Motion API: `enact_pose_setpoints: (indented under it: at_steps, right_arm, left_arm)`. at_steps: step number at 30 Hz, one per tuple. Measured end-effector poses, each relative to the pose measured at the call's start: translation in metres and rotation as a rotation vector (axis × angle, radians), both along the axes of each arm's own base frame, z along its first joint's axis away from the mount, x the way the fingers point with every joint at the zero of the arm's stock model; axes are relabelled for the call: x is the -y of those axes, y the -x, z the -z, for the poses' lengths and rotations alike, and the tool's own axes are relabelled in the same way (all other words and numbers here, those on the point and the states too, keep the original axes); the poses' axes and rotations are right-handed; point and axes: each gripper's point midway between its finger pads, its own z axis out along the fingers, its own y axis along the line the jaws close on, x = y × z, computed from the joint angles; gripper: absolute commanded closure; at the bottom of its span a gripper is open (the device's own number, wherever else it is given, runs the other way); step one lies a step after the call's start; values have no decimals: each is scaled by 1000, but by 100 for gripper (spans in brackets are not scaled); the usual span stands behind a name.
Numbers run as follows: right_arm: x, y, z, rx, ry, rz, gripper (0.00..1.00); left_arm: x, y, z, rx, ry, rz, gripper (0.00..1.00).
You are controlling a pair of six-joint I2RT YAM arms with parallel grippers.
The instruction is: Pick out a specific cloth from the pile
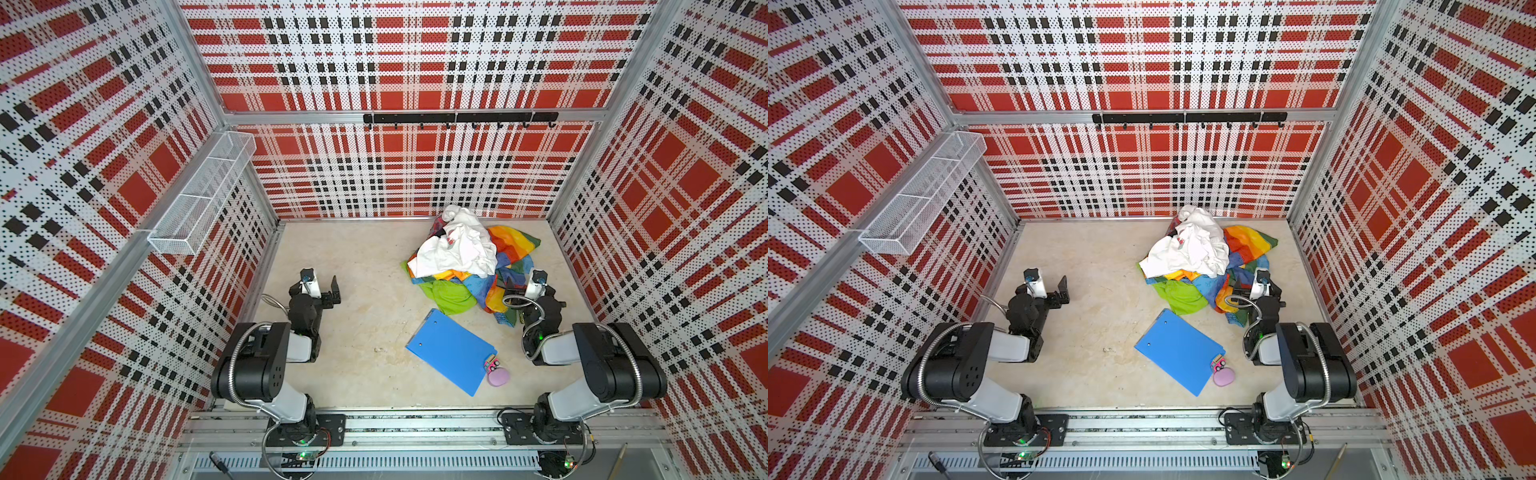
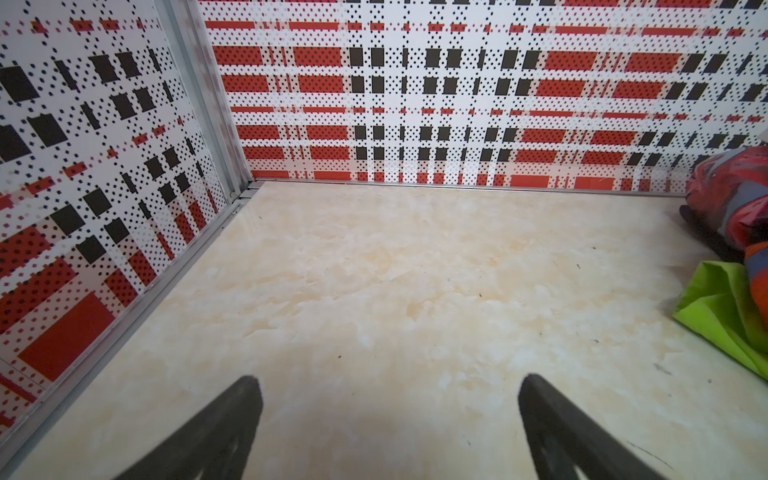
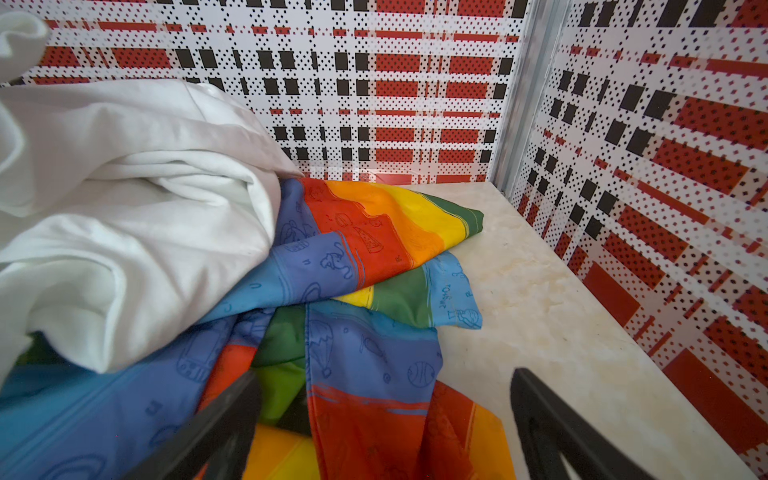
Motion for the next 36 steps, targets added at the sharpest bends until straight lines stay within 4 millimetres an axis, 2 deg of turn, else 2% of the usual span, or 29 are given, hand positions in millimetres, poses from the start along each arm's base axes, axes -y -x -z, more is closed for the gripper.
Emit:
enact_pose_setpoints:
  at_steps: [7, 10, 12, 15, 18, 23, 28, 30, 32, 34, 36]
  right_arm:
    - [0, 2, -4, 6, 1, 3, 0]
    - [-3, 8, -24, 20, -1, 4, 0]
    - [-6, 10, -49, 53, -17, 1, 0]
    - [-11, 13, -93, 122, -54, -11, 0]
    - [-19, 15, -129, 160, -94, -33, 0]
    - [-38, 13, -173, 154, -176, -67, 0]
    - [-61, -1, -204, 93, -290, -111, 0]
    - [-73, -12, -208, 55, -328, -145, 0]
    - [-87, -25, -202, -3, -371, -186, 0]
    - [-99, -39, -187, -71, -415, -208, 0]
    - [-109, -52, -159, -160, -461, -219, 0]
  left_arm:
    - [1, 0, -1, 2, 1, 6, 1]
    - [-1, 2, -7, 4, -7, -27, 1]
    - [0, 3, -18, 1, -14, -53, 1]
    - [10, -7, -50, 19, -12, -61, 1]
    - [30, -17, -92, 60, 18, -23, 1]
    - [66, -21, -154, 99, 115, 79, 1]
    - [99, -23, -203, 103, 221, 238, 1]
    - [116, -21, -220, 97, 248, 315, 1]
    - [135, -18, -239, 92, 255, 400, 1]
    - [148, -15, -252, 90, 247, 466, 1]
    - [159, -10, -257, 77, 232, 524, 1]
